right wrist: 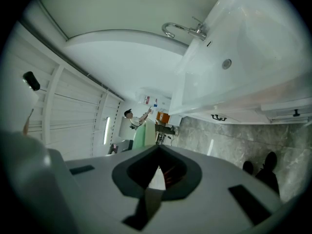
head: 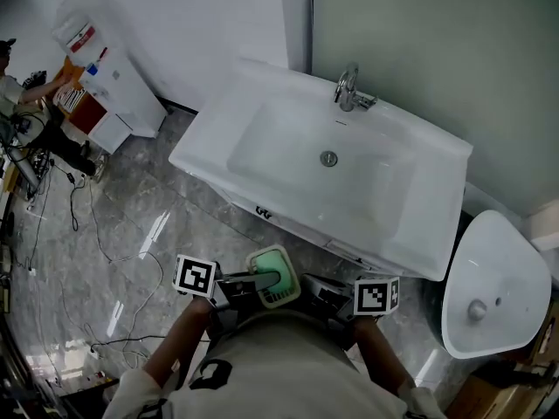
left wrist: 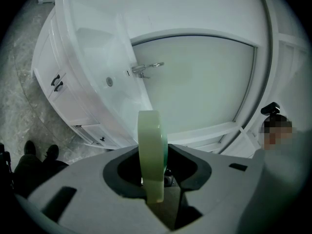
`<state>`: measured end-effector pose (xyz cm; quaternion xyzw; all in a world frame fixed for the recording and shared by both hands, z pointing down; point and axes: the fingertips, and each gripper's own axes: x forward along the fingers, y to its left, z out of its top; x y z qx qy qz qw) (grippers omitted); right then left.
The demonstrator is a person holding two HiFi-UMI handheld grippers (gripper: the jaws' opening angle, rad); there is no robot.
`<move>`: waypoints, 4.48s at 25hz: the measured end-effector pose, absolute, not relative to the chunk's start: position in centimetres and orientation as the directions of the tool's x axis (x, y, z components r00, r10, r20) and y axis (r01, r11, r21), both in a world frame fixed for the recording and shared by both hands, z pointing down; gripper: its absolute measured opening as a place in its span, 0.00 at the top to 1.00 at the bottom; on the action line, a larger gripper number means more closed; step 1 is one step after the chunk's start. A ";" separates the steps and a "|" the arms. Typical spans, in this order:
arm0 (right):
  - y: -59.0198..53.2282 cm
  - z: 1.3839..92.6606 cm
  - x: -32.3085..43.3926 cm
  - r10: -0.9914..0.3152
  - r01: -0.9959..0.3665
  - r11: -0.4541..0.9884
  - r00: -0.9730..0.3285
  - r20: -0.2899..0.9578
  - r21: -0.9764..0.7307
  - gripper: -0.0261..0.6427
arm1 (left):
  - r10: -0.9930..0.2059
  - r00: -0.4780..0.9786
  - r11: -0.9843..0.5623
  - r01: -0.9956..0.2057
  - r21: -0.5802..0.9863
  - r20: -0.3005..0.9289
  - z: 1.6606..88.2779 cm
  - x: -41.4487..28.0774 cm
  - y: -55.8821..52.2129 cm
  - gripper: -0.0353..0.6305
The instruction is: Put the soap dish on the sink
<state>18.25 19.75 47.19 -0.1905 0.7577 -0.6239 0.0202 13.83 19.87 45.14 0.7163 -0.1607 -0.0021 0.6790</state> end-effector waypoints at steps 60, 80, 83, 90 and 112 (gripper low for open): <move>0.8 47.0 7.0 -0.423 -0.366 0.082 -0.855 0.300 -0.927 0.95 | -0.190 0.964 -0.171 -0.218 0.961 0.185 45.5 -2.1 -2.0 0.73; -2.9 47.0 9.5 -0.351 -0.285 0.120 -0.908 0.228 -0.951 0.95 | -0.215 0.928 -0.221 -0.349 0.911 0.303 45.0 -0.4 -6.7 0.73; -3.5 47.4 9.3 -0.378 -0.313 0.097 -0.890 0.256 -0.945 0.95 | -0.198 0.933 -0.240 -0.344 0.908 0.301 45.2 -1.3 -8.0 0.73; -6.8 47.4 5.9 -0.447 -0.339 0.071 -0.852 0.274 -0.938 0.95 | -0.118 0.946 -0.267 -0.324 0.908 0.303 46.3 -5.5 -11.4 0.73; -11.0 48.5 -5.1 -0.478 -0.453 -0.017 -0.779 0.405 -0.891 0.95 | 0.135 0.914 -0.380 -0.308 0.872 0.381 51.1 -15.9 -22.0 0.73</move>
